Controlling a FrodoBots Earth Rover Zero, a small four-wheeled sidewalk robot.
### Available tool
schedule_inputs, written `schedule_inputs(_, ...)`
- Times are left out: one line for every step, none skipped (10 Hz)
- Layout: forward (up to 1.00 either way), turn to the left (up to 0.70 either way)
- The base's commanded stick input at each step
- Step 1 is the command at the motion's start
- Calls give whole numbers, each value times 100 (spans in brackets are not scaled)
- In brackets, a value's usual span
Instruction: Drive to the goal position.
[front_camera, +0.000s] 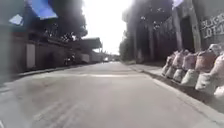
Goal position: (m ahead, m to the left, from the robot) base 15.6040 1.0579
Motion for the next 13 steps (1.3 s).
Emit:
schedule_inputs(70,0)
schedule_inputs(70,0)
schedule_inputs(70,0)
schedule_inputs(70,0)
schedule_inputs(70,0)
schedule_inputs(70,0)
schedule_inputs(70,0)
schedule_inputs(70,0)
schedule_inputs(70,0)
schedule_inputs(70,0)
schedule_inputs(70,0)
schedule_inputs(70,0)
schedule_inputs(70,0)
